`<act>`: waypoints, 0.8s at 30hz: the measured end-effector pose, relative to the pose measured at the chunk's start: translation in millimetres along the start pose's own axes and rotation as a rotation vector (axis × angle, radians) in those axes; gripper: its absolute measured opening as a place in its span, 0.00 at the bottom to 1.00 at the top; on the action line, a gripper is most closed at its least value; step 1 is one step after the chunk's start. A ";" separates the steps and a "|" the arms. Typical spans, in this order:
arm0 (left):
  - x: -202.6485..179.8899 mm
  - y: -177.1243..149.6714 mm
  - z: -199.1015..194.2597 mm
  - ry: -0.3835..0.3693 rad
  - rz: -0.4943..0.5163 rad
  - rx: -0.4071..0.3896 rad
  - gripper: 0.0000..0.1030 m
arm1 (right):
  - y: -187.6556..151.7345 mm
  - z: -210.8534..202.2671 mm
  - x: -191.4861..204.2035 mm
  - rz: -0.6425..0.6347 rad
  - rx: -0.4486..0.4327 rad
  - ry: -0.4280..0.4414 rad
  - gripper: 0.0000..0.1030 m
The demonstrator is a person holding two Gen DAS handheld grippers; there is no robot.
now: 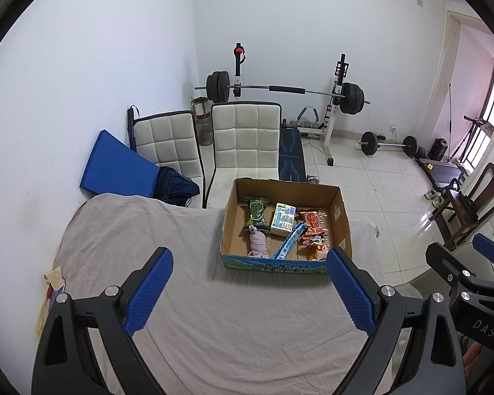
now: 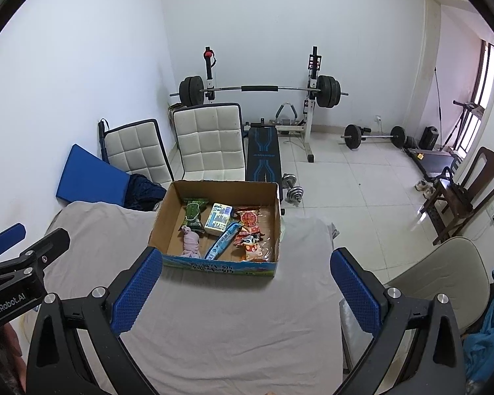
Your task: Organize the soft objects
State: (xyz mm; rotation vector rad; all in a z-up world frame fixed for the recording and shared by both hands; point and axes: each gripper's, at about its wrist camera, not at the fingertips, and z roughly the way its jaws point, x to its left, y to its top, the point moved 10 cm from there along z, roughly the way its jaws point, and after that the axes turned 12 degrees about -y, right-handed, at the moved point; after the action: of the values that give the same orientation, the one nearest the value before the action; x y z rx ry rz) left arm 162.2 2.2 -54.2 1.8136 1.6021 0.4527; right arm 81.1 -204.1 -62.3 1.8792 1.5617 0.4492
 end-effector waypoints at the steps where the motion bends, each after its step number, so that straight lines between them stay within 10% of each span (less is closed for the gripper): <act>1: -0.1 -1.6 0.9 0.003 0.006 0.003 0.93 | 0.1 0.5 0.5 0.000 0.001 0.000 1.00; 24: 7.6 -0.9 4.8 0.026 -0.009 0.004 1.00 | -4.3 2.7 -1.8 0.002 -0.001 -0.018 1.00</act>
State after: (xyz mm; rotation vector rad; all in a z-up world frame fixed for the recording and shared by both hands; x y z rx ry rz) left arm 166.0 8.4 -59.6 1.8099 1.6287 0.4708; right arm 79.2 -206.2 -66.8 1.8795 1.5472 0.4330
